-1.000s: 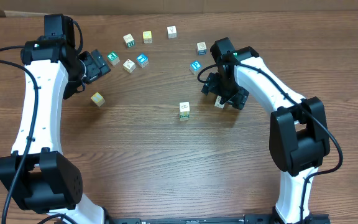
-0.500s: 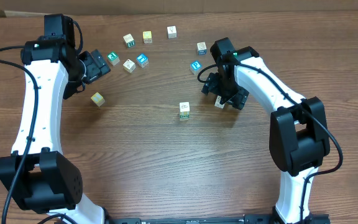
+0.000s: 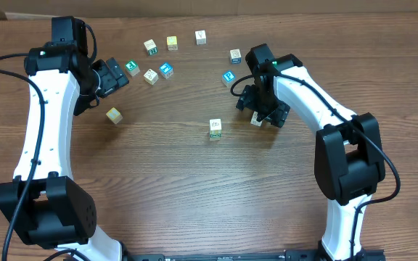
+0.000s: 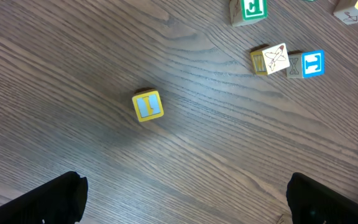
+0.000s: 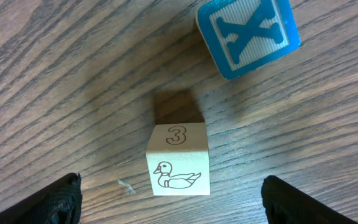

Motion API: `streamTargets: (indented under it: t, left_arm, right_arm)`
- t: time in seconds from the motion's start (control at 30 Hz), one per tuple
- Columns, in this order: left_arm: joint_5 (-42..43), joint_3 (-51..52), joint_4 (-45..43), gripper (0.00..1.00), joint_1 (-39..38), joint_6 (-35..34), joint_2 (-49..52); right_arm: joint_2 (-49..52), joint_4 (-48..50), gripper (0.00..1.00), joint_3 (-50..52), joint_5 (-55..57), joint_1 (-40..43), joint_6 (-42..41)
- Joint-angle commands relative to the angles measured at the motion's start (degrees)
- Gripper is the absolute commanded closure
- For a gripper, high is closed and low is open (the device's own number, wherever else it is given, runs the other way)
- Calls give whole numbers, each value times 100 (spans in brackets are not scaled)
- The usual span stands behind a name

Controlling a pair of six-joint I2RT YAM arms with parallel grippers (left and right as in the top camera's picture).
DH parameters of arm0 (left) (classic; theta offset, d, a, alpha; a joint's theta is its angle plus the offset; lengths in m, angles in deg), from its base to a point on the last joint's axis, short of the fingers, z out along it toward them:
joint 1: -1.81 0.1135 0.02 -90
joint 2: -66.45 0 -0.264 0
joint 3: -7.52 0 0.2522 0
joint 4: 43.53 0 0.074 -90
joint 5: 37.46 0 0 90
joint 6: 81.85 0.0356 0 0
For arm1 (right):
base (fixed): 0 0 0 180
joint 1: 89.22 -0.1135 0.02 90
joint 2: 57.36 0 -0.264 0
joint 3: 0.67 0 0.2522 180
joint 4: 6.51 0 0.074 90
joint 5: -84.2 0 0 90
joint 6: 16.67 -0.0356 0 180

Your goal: Form a tower

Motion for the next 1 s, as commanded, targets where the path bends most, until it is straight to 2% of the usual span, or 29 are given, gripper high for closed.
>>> streamTargets:
  t: [0.0,0.4,0.83,0.97]
  left_arm:
    - [-37,-2,13,0,-22,111,68]
    - [-37,-2,13,1,-22,111,68]
    - [-37,-2,13,0,-24,111,68]
    - [-37,-2,13,0,-22,111,68]
  right_arm:
    - [-26,46,14,31,92,-17,-24]
    - [-26,37,20,31,92,-17,-24]
    - [-26,22,54,31,92,-17,-26]
    - [-26,22,57,31,120,-17,-24]
